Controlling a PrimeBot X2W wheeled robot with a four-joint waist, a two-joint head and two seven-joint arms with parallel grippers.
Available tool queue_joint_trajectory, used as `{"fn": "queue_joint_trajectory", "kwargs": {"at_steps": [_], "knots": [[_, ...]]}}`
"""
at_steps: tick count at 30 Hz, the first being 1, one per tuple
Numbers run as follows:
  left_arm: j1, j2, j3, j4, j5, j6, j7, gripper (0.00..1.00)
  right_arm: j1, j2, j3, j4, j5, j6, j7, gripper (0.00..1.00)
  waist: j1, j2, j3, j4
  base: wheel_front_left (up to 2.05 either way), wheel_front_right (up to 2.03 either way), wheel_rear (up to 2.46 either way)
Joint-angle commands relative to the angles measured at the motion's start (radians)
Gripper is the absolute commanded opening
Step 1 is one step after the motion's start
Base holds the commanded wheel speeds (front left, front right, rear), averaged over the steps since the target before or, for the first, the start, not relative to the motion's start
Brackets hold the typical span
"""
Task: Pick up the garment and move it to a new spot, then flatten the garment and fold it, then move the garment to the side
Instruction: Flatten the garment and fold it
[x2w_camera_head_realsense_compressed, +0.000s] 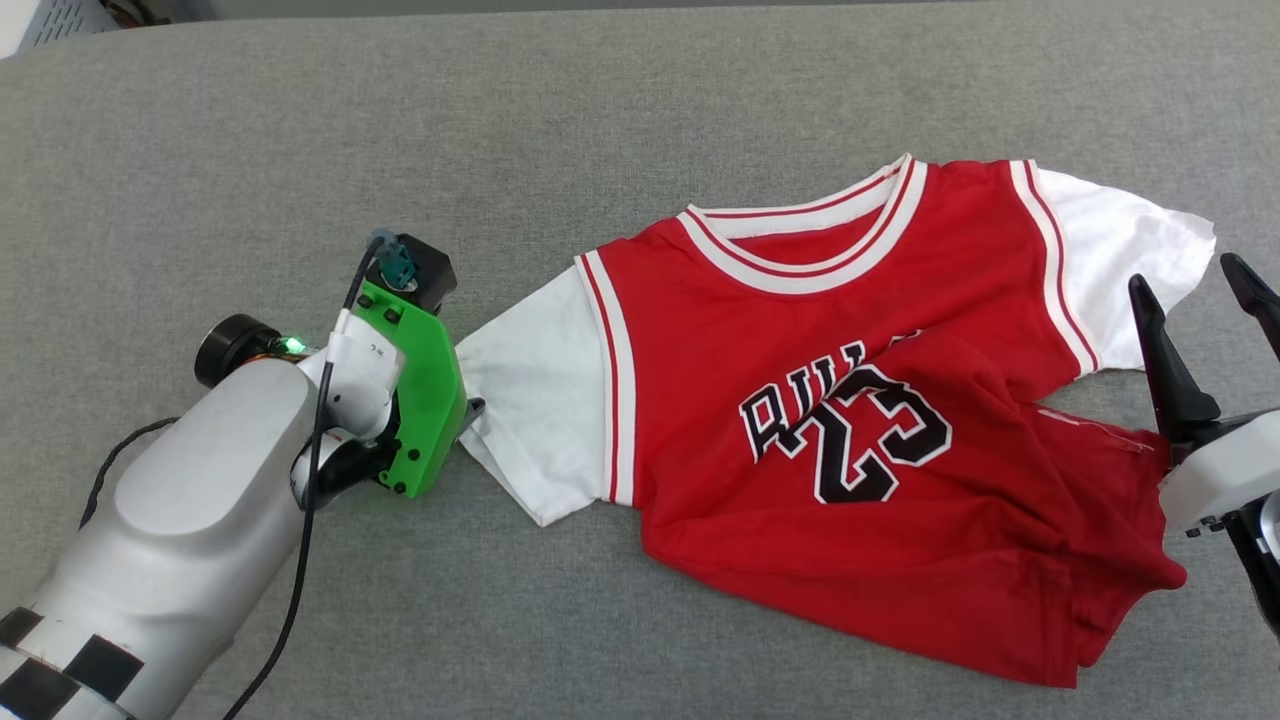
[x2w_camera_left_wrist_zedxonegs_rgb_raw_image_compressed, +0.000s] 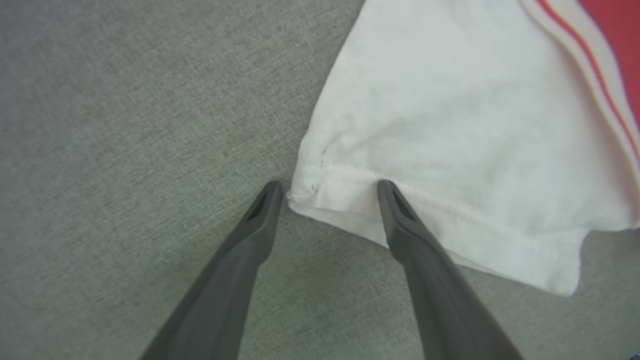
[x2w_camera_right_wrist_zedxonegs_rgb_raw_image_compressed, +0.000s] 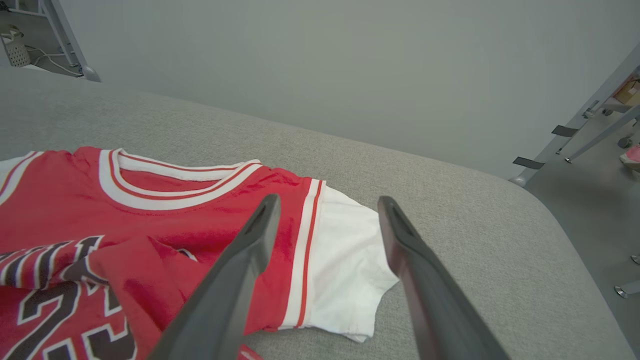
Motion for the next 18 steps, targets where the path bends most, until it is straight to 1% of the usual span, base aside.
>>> {"fn": "queue_joint_trajectory", "kwargs": {"at_steps": [1,4,5,6,7,12,15,18], "knots": [[-0.017,-0.003,-0.033,0.02,-0.015,-0.003,-0.002,1.0,-0.018,-0.003,0.003,0.01,0.005,-0.001,-0.009,1.0,0.0,0.0,0.022,-0.016,0.0,0.0,0.0],[-0.02,0.0,-0.104,0.045,-0.039,-0.003,-0.01,1.0,-0.026,-0.006,0.006,0.023,0.008,-0.001,-0.017,1.0,0.0,0.0,0.029,-0.019,0.0,0.0,0.0],[-0.023,0.004,-0.131,0.05,-0.043,-0.003,-0.02,0.9,-0.027,-0.007,0.006,0.026,0.009,-0.001,-0.02,1.0,0.0,0.0,0.029,-0.019,0.0,0.0,0.0],[-0.027,0.009,-0.151,0.051,-0.043,-0.003,-0.038,0.5,-0.028,-0.008,0.006,0.029,0.009,-0.001,-0.022,1.0,0.0,0.0,0.029,-0.019,0.0,0.0,0.0],[-0.031,0.013,-0.167,0.056,-0.046,-0.003,-0.07,0.0,-0.028,-0.008,0.006,0.034,0.01,-0.001,-0.023,1.0,0.0,0.0,0.026,-0.018,0.0,0.0,0.0],[-0.046,0.037,-0.181,0.075,-0.071,-0.003,-0.217,0.0,-0.031,-0.027,-0.007,0.043,0.016,-0.001,-0.023,1.0,0.0,0.0,-0.004,-0.006,0.0,0.0,0.0],[-0.05,0.063,-0.163,0.077,-0.08,-0.003,-0.313,0.0,-0.041,-0.056,-0.025,0.037,0.027,-0.001,-0.009,1.0,0.0,0.0,-0.026,0.003,0.0,0.0,0.0],[-0.05,0.092,-0.138,0.071,-0.092,-0.003,-0.38,0.0,-0.059,-0.099,-0.048,0.03,0.047,-0.001,0.017,1.0,0.0,0.0,-0.042,0.017,0.0,0.0,0.0]]}}
